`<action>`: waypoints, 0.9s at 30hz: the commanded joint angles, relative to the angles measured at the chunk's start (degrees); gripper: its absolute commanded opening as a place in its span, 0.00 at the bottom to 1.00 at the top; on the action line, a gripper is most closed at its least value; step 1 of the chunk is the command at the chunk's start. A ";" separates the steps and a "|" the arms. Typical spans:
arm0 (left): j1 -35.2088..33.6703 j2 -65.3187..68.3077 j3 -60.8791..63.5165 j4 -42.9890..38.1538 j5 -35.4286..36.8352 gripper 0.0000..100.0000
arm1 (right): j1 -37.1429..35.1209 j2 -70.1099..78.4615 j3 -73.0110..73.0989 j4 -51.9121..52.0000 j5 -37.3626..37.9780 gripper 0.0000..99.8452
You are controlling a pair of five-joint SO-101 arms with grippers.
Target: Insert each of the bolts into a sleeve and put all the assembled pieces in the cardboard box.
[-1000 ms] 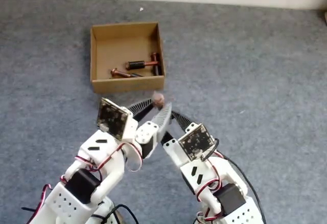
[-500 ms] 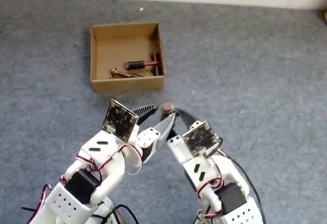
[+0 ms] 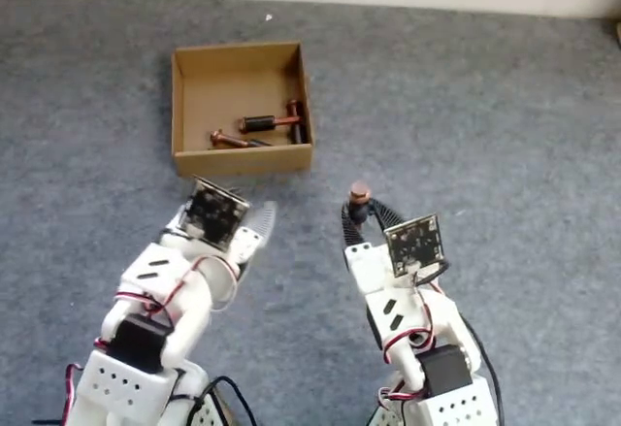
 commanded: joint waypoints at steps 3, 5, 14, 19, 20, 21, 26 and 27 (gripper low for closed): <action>-14.46 -0.66 -2.51 2.90 -0.53 0.01 | 0.92 -1.01 -0.22 -2.15 -0.62 0.01; -19.03 -0.66 -1.19 4.31 -0.53 0.02 | 0.92 -1.01 -0.22 -2.15 -0.62 0.01; -26.86 -0.66 11.91 4.31 -0.62 0.01 | 0.31 -0.75 -2.07 0.84 5.54 0.01; -27.12 -0.66 15.96 4.31 -0.62 0.01 | -5.05 3.56 -8.66 0.84 9.58 0.01; -27.47 -0.66 16.04 4.31 -0.62 0.01 | -6.02 6.02 -10.51 0.75 9.93 0.01; -27.82 -0.66 16.22 4.31 -0.62 0.01 | -6.81 9.10 -12.62 0.66 10.02 0.01; -27.38 -0.66 16.75 4.31 -0.62 0.01 | -9.27 28.79 -21.76 -9.63 10.20 0.01; -27.38 -0.66 16.92 4.31 -0.62 0.01 | -9.98 33.45 -23.60 -12.79 10.20 0.01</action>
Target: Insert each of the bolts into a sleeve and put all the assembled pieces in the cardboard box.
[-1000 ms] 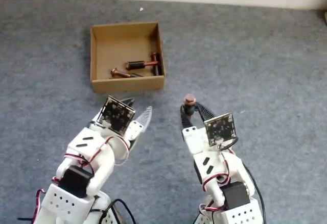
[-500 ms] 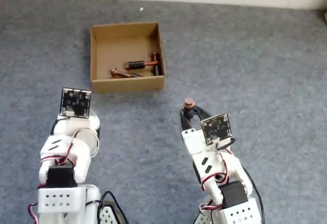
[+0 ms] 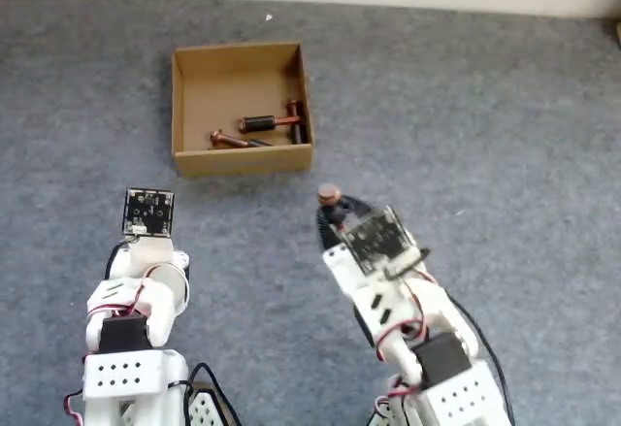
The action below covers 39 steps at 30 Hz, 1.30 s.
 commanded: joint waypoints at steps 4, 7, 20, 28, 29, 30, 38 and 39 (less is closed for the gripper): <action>-0.31 -0.48 0.31 0.00 -0.44 0.01 | -4.09 28.70 -17.98 -17.71 0.79 0.01; -0.31 -0.48 0.31 0.00 -0.44 0.01 | -4.18 41.63 -26.42 -21.41 0.70 0.01; -0.31 -0.48 1.27 0.00 -6.77 0.01 | -4.70 79.78 -50.86 -35.21 -4.84 0.01; -0.31 -0.48 1.27 0.00 -6.77 0.01 | -3.30 92.44 -61.14 -35.38 -14.77 0.04; -0.31 -0.48 1.36 0.00 -6.77 0.01 | -3.21 93.23 -61.58 -35.30 -15.91 0.07; -0.31 -0.48 1.36 0.00 -6.77 0.01 | -3.21 93.67 -61.67 -35.21 -17.32 0.09; -0.31 -0.48 1.36 0.00 -6.77 0.01 | -3.21 89.80 -61.23 -34.95 -20.31 0.11; -0.31 -0.48 1.36 0.00 -6.77 0.01 | -3.30 87.60 -59.91 -33.71 -20.31 0.09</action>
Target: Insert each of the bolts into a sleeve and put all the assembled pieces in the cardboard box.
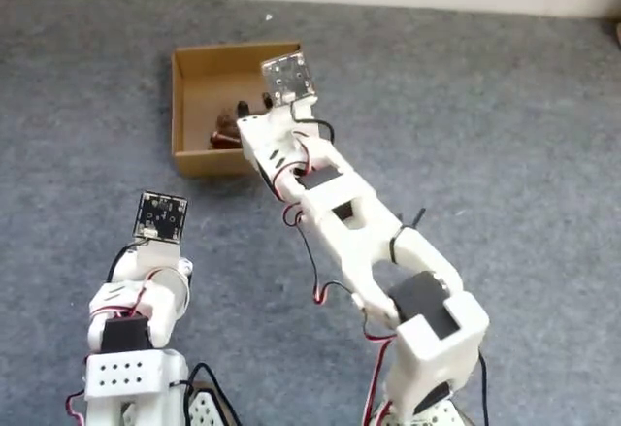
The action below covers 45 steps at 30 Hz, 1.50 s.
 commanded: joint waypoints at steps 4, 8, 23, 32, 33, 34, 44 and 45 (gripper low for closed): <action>-0.31 -0.48 -0.48 0.00 -0.53 0.01 | 0.57 -18.59 4.88 5.49 -0.53 0.00; -0.31 -0.48 -0.48 0.00 -0.53 0.01 | 2.51 -30.73 13.93 10.42 -0.53 0.01; -0.31 -0.48 -0.48 0.00 -0.53 0.01 | 13.41 -72.57 51.74 18.24 -0.53 0.01; -0.31 -0.48 -0.48 0.00 -0.53 0.01 | 13.41 -93.41 67.91 24.92 -0.53 0.01; -0.31 -0.48 -0.48 0.00 -0.53 0.01 | 13.41 -95.78 69.32 25.71 -0.53 0.01; -0.31 -0.48 -0.57 0.00 -0.53 0.01 | 13.41 -97.98 70.81 26.59 -0.53 0.01; -0.31 -0.48 -0.48 0.00 -0.53 0.01 | 13.41 -117.85 79.52 41.71 -0.53 0.01; -0.31 -0.48 -0.48 0.00 -0.53 0.01 | 13.41 -117.14 79.69 42.68 -0.53 0.01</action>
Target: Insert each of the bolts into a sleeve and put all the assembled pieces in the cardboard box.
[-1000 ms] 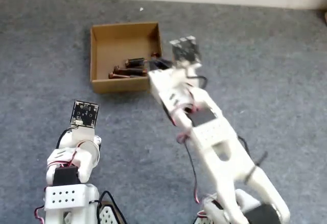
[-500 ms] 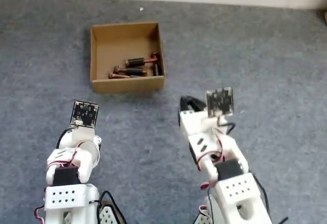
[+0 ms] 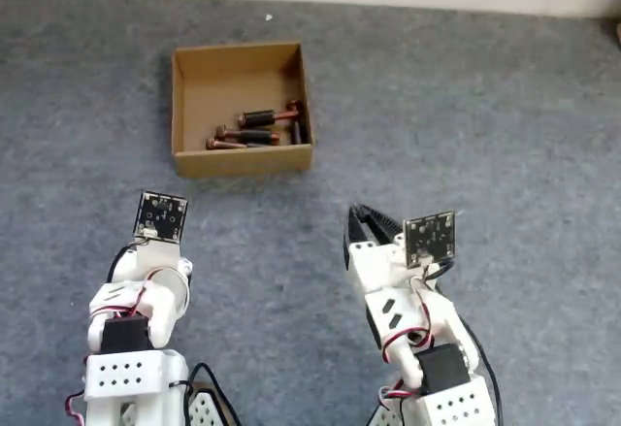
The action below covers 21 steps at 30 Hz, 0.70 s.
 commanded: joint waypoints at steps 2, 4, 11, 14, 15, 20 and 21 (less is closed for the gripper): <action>-0.22 -0.48 -0.40 0.00 -0.53 0.01 | 0.84 -0.31 4.70 4.70 -0.44 0.01; 0.04 -0.48 -0.40 0.00 -0.53 0.01 | 0.84 -0.31 5.67 7.43 -0.53 0.01; 9.63 -0.48 2.15 0.09 -0.53 0.01 | 0.84 -0.31 6.29 18.33 -0.53 0.01; 10.68 -0.48 3.38 0.09 -0.53 0.01 | 0.84 -0.31 6.29 23.78 -0.53 0.01; 11.03 -0.48 3.74 0.09 -0.53 0.01 | 0.84 -0.31 6.29 25.19 -0.53 0.01; 11.91 -0.48 3.65 0.00 -0.53 0.01 | 0.84 -0.31 6.29 30.55 -0.53 0.01; 11.91 -0.48 3.47 0.00 -0.53 0.01 | 0.84 -0.31 6.29 32.04 -0.53 0.01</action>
